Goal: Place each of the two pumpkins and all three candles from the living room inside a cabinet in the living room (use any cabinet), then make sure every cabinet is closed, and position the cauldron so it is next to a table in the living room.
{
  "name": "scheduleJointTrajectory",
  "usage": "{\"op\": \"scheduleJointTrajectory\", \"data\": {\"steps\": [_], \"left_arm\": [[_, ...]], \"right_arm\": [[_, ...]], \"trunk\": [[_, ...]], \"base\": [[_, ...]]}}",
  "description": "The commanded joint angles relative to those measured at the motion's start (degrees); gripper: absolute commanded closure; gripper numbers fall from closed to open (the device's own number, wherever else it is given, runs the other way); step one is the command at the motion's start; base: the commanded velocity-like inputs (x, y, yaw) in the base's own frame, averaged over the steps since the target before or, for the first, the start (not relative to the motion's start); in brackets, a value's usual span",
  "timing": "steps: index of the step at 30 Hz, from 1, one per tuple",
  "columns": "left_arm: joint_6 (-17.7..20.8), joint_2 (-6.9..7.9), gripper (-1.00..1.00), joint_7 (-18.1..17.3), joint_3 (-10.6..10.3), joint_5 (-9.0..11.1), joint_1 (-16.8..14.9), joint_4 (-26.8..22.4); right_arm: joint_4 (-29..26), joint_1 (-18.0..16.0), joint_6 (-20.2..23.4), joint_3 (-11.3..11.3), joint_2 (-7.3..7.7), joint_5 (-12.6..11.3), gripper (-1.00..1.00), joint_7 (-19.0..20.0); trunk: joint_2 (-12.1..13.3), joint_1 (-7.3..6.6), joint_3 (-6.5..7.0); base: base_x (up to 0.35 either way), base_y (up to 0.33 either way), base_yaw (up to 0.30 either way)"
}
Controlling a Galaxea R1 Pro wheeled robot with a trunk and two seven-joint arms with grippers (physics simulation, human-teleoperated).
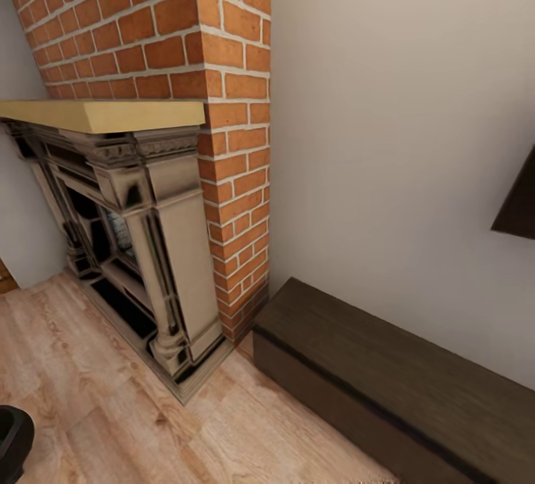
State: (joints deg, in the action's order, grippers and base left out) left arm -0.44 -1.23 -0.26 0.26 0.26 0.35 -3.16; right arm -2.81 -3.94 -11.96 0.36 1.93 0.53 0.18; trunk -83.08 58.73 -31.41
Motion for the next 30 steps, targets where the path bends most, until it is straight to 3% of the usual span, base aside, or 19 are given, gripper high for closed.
{"op": "scheduleJointTrajectory", "data": {"steps": [1, 30], "left_arm": [[0.0, 0.0, -1.0, 0.0, 0.0, 0.0, 0.0, 0.0], [0.0, 0.0, -1.0, -0.04, 0.0, 0.0, 0.0, 0.03]], "right_arm": [[0.0, 0.0, 0.0, 0.0, 0.0, 0.0, -1.0, 0.0], [0.0, -0.02, 0.19, -0.09, 0.0, -0.18, -1.0, 0.09]], "trunk": [[0.0, 0.0, 0.0], [0.0, 0.0, 0.0]], "base": [[0.0, 0.0, -0.284], [0.0, 0.0, -0.284]]}}
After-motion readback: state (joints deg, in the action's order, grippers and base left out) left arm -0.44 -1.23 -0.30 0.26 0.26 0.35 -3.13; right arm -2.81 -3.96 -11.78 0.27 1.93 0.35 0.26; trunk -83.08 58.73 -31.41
